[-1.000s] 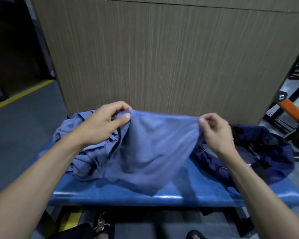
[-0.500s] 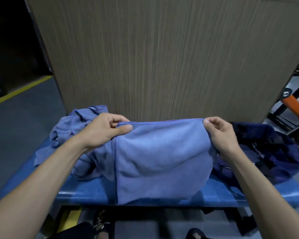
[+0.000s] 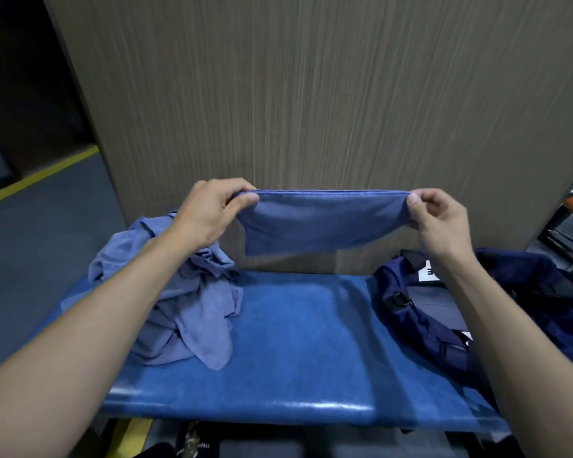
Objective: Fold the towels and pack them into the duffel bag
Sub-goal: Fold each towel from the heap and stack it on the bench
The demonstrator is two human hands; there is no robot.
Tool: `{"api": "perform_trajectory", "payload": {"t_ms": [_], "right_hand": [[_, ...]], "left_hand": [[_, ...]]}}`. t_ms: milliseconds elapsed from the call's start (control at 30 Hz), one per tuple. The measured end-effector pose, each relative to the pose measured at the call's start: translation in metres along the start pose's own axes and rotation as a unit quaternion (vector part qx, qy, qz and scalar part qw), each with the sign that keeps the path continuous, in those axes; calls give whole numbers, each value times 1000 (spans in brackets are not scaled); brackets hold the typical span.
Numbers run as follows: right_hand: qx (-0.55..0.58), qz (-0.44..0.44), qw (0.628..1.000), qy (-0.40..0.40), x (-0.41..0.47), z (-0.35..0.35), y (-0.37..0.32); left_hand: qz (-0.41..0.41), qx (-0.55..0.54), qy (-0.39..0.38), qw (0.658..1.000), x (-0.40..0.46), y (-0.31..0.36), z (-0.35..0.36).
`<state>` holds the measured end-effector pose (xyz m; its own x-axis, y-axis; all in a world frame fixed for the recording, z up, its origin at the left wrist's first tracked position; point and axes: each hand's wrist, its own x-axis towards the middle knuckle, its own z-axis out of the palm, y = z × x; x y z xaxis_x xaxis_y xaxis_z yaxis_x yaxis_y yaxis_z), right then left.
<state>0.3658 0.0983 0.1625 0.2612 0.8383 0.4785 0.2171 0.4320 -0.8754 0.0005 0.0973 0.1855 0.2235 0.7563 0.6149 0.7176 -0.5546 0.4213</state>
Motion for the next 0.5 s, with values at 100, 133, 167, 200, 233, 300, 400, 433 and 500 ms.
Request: {"api": "perform_trajectory", "payload": {"t_ms": [100,133,167,200,233,300,400,433,500], "right_hand": [[-15,5,1000,-27,-20,-4,20],[-24,14,999,-40,-32,-6,32],[-32,28,997,-58,-47,-7,46],[-43,45,995,-80,-64,-9,60],[-62,61,990,-106,-81,-12,74],[-119,89,976,-162,-113,-18,101],[-172,118,954,-216,-146,-29,119],[-173,125,951,-224,-152,-32,119],[-169,135,945,-245,-160,-35,115]], "left_hand": [[6,-4,-64,998,-21,-13,10],[-3,-5,-100,995,-33,-19,15],[-16,-7,-142,990,-49,-27,23],[-28,-3,-188,982,-66,-34,31],[-36,5,-228,973,-85,-41,41],[-54,5,-284,957,-123,-51,60],[-82,-23,-325,942,-162,-60,76],[-90,-34,-321,942,-169,-61,77],[-99,-56,-307,945,-175,-59,74]]}}
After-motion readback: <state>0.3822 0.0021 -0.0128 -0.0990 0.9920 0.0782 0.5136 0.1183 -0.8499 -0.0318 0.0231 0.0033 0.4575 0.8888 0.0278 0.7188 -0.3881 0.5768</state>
